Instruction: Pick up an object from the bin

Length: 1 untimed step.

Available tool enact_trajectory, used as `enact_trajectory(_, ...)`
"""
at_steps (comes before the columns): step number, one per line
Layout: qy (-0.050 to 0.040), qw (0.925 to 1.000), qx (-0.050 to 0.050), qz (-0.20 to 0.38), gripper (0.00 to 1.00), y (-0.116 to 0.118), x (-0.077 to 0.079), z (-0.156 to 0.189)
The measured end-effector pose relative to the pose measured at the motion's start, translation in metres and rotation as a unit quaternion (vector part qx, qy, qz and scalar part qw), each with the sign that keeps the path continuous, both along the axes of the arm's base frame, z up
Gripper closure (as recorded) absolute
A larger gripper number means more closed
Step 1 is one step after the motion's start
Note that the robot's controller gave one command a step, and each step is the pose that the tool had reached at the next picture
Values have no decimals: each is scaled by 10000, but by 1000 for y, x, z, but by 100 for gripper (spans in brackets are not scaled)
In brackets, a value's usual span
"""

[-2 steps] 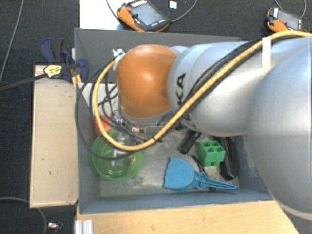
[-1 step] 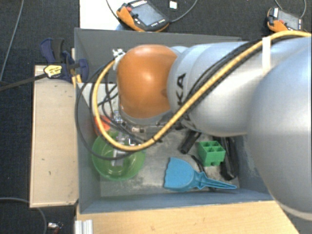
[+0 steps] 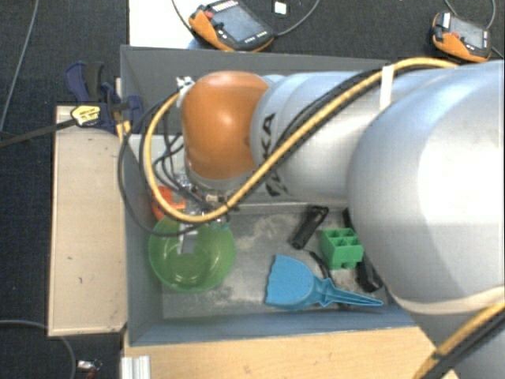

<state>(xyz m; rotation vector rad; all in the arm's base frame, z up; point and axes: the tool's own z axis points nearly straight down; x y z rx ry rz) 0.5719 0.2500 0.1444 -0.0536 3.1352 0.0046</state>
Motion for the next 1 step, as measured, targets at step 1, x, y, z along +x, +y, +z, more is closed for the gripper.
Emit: enact_trajectory(1,-16,9973,22,-734,0,-8,-5,2)
